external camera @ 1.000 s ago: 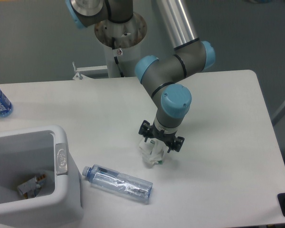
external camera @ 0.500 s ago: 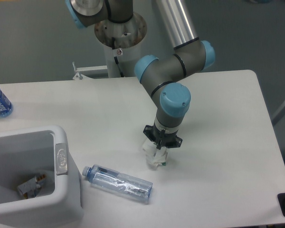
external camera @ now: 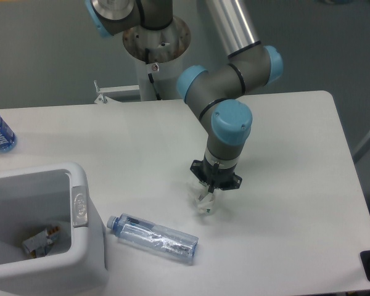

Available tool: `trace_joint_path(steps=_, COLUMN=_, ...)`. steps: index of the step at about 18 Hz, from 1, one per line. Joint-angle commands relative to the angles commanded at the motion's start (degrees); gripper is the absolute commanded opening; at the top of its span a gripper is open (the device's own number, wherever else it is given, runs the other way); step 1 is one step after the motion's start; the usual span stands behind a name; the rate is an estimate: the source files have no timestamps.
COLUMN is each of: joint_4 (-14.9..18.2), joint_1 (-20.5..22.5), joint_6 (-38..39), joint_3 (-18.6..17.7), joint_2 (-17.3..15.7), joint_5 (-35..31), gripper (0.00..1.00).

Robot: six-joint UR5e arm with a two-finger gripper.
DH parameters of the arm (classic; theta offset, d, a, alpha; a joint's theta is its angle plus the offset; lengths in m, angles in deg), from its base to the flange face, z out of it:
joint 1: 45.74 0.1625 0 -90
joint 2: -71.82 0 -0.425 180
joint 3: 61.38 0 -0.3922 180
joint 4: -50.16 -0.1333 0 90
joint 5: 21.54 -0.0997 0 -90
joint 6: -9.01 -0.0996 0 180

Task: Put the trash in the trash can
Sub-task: 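Close the gripper on the wrapper and lift it, then carry the wrapper over the white trash bin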

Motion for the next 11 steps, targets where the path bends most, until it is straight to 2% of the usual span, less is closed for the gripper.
trace_joint_path(steps=2, joint_4=0.3, joint_1=1.5, joint_6=-0.3, joint_3=0.6, joint_2=-2.5, joint_5=0.6, gripper=0.02)
trace_joint_path(steps=6, joint_4=0.3, joint_1=3.7, joint_6=0.3, joint_3=4.3, joint_2=-5.2, joint_5=5.9, gripper=0.02)
trace_joint_path(steps=9, joint_4=0.4, joint_1=6.6, joint_6=1.9, joint_3=7.9, joint_2=-6.5, joint_5=14.0, gripper=0.02)
trace_joint_path(steps=11, joint_4=0.4, joint_1=8.4, joint_6=6.8, joint_3=10.1, joint_2=-7.3, joint_5=20.9, gripper=0.02)
